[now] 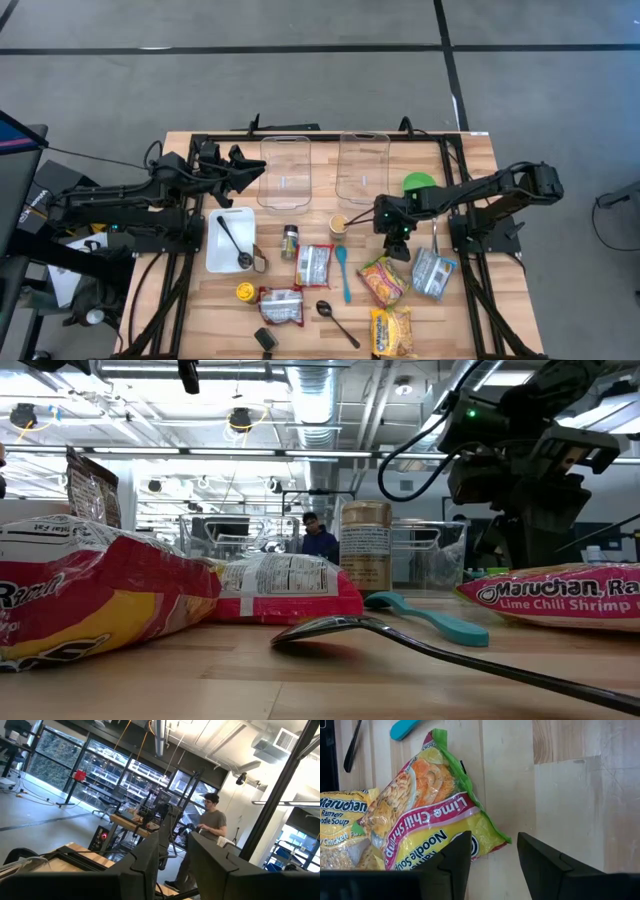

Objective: Pick & Place Food Item
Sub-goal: Put the green noodle pack into the right transparent bin

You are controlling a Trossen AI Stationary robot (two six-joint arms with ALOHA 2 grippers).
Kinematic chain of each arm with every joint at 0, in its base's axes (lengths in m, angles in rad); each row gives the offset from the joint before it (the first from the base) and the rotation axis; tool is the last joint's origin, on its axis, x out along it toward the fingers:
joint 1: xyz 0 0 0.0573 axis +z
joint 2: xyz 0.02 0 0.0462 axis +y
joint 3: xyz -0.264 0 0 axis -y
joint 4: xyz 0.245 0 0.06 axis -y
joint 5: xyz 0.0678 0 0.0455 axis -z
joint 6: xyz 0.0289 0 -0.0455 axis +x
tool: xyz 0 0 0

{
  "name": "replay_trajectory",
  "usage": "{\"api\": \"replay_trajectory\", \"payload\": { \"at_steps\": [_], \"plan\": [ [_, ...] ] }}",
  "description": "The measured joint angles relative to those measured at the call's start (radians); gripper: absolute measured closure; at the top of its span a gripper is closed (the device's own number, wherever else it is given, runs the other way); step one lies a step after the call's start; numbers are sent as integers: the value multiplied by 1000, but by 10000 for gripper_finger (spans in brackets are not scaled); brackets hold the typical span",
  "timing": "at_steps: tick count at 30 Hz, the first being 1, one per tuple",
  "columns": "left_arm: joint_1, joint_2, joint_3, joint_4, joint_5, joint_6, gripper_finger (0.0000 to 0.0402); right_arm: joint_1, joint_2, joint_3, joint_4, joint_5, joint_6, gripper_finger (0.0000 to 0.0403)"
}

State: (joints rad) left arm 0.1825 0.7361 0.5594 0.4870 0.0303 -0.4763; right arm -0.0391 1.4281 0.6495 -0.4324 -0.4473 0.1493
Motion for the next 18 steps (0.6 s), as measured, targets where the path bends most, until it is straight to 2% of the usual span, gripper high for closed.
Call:
{"api": "replay_trajectory", "payload": {
  "at_steps": [10, 18],
  "plan": [
    [0, 0, 0, 0, 0, 0, 300, 7, 0, 0, 18, 7, 8, 249],
    [0, 0, 0, 0, 0, 0, 300, 12, 1, -1, 19, 64, 17, 249]
  ]
}}
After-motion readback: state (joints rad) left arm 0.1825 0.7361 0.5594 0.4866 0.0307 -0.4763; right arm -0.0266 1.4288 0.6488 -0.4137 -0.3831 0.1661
